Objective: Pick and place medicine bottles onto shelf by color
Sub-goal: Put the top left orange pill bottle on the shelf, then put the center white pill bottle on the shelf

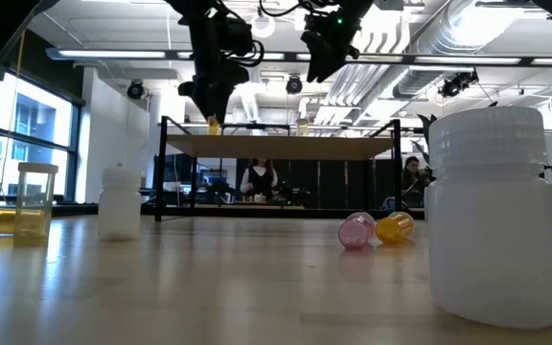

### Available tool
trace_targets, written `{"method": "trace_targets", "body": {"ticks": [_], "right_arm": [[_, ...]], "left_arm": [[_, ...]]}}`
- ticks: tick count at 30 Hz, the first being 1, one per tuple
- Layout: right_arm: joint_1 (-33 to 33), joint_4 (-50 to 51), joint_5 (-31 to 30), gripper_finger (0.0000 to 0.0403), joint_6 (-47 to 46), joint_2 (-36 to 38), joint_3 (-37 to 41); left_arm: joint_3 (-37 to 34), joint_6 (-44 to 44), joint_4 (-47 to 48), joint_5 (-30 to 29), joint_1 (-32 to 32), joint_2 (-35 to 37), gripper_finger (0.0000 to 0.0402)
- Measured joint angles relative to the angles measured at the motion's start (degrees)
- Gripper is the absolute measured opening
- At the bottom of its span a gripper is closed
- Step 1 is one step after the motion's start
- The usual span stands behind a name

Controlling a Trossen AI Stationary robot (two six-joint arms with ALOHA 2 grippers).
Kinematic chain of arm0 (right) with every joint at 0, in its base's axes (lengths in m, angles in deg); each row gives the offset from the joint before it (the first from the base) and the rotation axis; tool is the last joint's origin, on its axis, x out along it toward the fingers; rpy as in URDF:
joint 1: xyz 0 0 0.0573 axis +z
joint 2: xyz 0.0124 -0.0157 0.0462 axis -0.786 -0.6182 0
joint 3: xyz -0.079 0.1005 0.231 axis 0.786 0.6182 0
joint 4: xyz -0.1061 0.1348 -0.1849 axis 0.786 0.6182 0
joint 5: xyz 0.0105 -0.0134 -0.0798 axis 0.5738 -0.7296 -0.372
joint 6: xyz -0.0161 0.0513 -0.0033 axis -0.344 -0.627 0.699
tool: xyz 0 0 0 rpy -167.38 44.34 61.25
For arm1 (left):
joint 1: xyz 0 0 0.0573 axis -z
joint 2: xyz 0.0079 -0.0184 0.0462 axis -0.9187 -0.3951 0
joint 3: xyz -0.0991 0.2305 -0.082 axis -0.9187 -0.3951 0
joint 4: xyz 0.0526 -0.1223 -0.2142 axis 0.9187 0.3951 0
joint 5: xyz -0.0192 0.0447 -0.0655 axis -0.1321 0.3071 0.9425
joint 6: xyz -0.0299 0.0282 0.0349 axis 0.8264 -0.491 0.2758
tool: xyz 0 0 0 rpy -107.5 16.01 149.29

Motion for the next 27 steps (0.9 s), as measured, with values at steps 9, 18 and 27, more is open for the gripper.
{"method": "trace_targets", "body": {"ticks": [9,18,27], "right_arm": [[0.0,1.08,-0.03,0.0197,-1.3,0.27,0.0],[0.02,3.06,0.55,0.0197,-2.67,3.23,0.0],[0.04,9.56,5.81,0.0197,-5.18,6.74,0.36]], "left_arm": [[3.05,-1.43,0.11,0.16,-0.18,0.37,0.0179],[12.81,-2.19,2.91,1.37,-0.2,0.46,0.018],[13.21,-6.04,7.19,7.58,0.88,6.06,0.0171]]}}
